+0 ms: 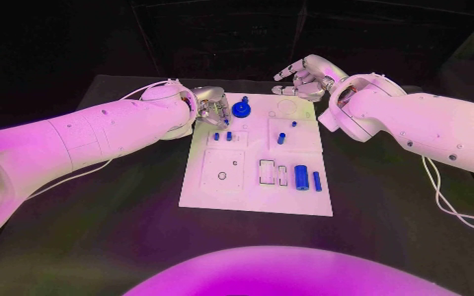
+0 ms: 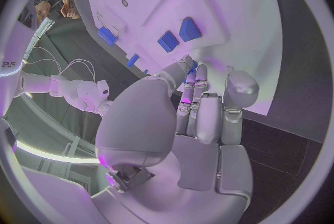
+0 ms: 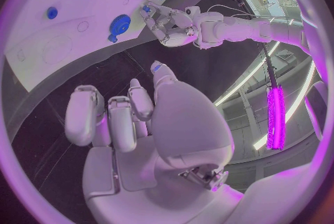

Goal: Assemble the parts on the task board

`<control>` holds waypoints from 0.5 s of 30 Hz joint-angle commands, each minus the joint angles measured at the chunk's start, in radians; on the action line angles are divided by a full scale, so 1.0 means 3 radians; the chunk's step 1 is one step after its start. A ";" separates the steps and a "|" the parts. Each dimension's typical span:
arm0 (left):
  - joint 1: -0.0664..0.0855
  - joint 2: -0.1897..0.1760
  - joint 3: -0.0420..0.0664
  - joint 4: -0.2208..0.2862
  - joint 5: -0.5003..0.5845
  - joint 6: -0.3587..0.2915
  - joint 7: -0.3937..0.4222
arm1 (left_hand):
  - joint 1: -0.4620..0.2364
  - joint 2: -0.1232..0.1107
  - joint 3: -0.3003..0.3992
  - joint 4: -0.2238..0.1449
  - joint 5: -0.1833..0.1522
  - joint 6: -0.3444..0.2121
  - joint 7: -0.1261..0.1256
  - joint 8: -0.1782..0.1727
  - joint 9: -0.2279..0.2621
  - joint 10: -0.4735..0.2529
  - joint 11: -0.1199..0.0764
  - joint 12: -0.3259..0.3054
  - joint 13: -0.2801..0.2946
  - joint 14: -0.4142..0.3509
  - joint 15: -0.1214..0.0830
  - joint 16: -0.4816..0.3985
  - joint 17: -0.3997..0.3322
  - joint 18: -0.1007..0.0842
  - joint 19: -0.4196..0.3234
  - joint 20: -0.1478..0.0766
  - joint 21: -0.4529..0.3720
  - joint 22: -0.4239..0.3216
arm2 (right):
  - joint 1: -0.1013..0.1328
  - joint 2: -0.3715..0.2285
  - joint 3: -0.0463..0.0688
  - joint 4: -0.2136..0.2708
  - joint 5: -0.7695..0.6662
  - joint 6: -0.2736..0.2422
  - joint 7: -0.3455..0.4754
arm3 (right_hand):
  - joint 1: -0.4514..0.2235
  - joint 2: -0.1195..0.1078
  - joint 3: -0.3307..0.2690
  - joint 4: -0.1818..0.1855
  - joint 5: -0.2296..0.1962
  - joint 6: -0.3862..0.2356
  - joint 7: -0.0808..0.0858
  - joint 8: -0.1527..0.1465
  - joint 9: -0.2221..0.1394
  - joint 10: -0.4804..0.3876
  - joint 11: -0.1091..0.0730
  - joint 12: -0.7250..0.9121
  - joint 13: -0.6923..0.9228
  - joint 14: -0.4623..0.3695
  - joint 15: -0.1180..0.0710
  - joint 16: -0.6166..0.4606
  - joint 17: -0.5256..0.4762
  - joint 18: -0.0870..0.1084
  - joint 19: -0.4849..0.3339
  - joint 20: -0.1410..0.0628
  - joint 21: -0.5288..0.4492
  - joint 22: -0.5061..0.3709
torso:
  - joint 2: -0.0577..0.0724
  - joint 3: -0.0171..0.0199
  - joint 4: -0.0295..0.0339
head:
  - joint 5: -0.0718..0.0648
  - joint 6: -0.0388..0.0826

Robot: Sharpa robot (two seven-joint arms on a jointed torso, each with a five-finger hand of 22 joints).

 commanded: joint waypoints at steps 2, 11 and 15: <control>-0.0004 0.0002 -0.0005 -0.0007 -0.0011 0.0065 -0.0026 | -0.0018 -0.0014 0.0024 0.0002 -0.0006 0.0002 0.0010 -0.0018 -0.0001 0.0010 0.0013 -0.0017 -0.0005 0.0001 -0.0003 -0.0012 -0.0003 -0.0021 0.0008 -0.0001 -0.0014 0.0002 | 0.0005 0.0004 0.0002 0.0006 0.0005 0.0013 0.0015 | 0.0008 0.0037 -0.0016 0.0006 0.0015 0.0018 0.0000 0.0022 0.0003 -0.0013 -0.0004 0.0015 0.0002 0.0216 -0.0023 -0.0013 0.0303 0.0030 -0.0015 -0.0016 -0.0019 -0.0002 | 0.0001 0.0001 0.0004 | 0.0000 -0.0002; -0.0005 0.0008 -0.0005 -0.0014 -0.0010 0.0082 -0.0021 | -0.0058 -0.0063 0.0041 -0.0001 -0.0007 -0.0132 0.0046 -0.0118 -0.0055 -0.0008 0.0039 -0.0073 -0.0015 -0.0005 0.0017 -0.0014 -0.0020 -0.0023 0.0004 0.0013 -0.0019 0.0009 | 0.0005 0.0002 0.0002 0.0006 0.0005 0.0016 0.0012 | 0.0008 0.0037 -0.0016 0.0006 0.0015 0.0018 0.0000 0.0022 0.0003 -0.0013 -0.0004 0.0015 0.0002 0.0216 -0.0023 -0.0013 0.0303 0.0030 -0.0015 -0.0016 -0.0019 -0.0002 | 0.0000 0.0001 -0.0002 | 0.0001 -0.0001; -0.0005 0.0008 -0.0005 -0.0019 -0.0010 0.0080 -0.0023 | -0.0085 -0.0105 0.0052 -0.0002 -0.0007 -0.0242 0.0066 -0.0192 -0.0096 -0.0079 0.0065 -0.0136 -0.0034 -0.0015 0.0037 -0.0024 -0.0047 -0.0023 -0.0005 0.0027 -0.0033 0.0004 | 0.0005 0.0001 0.0002 0.0005 0.0005 0.0022 0.0011 | 0.0008 0.0037 -0.0016 0.0006 0.0015 0.0018 0.0000 0.0022 0.0003 -0.0013 -0.0004 0.0015 0.0002 0.0216 -0.0023 -0.0013 0.0303 0.0030 -0.0015 -0.0016 -0.0019 -0.0002 | 0.0000 0.0002 0.0001 | -0.0004 -0.0003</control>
